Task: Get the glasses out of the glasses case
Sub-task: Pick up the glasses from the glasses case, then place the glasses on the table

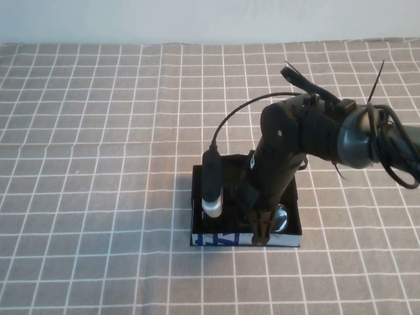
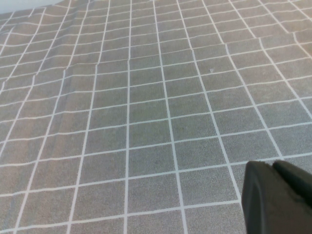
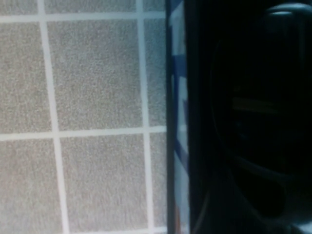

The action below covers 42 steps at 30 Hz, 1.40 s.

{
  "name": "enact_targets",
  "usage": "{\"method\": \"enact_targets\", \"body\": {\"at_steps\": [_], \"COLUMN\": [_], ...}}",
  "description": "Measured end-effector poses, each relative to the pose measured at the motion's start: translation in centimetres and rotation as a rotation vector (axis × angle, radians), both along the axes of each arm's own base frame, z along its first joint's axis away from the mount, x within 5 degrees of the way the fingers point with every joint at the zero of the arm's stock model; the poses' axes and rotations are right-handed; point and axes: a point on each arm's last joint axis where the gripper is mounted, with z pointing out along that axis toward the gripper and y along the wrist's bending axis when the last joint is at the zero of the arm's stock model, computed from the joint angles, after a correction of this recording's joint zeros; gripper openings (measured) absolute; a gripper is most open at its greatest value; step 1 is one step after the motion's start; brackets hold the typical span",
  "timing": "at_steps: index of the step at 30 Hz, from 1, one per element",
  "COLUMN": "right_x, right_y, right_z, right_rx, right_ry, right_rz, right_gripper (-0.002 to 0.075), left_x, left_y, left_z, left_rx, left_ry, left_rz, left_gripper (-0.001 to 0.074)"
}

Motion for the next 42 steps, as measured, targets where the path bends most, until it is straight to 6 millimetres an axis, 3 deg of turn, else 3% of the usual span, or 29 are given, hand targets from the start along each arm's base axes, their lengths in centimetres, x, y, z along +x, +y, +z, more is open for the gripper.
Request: {"method": "enact_targets", "body": {"at_steps": [3, 9, 18, 22, 28, 35, 42], "right_x": [0.0, 0.2, 1.1, 1.3, 0.1, -4.2, -5.5], "right_y": [0.0, 0.3, 0.8, -1.2, -7.2, -13.5, -14.8], "right_z": [-0.4, 0.7, 7.4, 10.7, 14.1, 12.0, 6.5], "right_rx": [-0.003, 0.011, 0.039, 0.14, 0.277, 0.224, 0.237], "right_ry": [0.008, 0.021, 0.063, 0.098, 0.211, 0.203, 0.157], "right_rz": [-0.001, -0.035, -0.239, -0.484, -0.886, -1.256, -1.394], "right_gripper": [0.0248, 0.0057, 0.0057, 0.0057, 0.0057, 0.0056, 0.0056], "left_x": [0.0, 0.0, 0.0, 0.0, 0.0, 0.0, 0.0], "left_y": [0.0, 0.0, 0.0, 0.0, 0.0, 0.0, 0.0], "left_z": [0.0, 0.0, 0.0, 0.0, 0.0, 0.0, 0.0], "left_rx": [0.0, 0.0, 0.0, 0.0, 0.0, 0.0, 0.0], "left_ry": [0.0, 0.0, 0.0, 0.0, 0.0, 0.0, 0.0], "left_rz": [0.0, 0.0, 0.0, 0.0, 0.0, 0.0, 0.0], "left_gripper": [-0.0005, -0.0005, -0.0005, -0.0005, -0.0005, -0.0005, -0.0005]}}
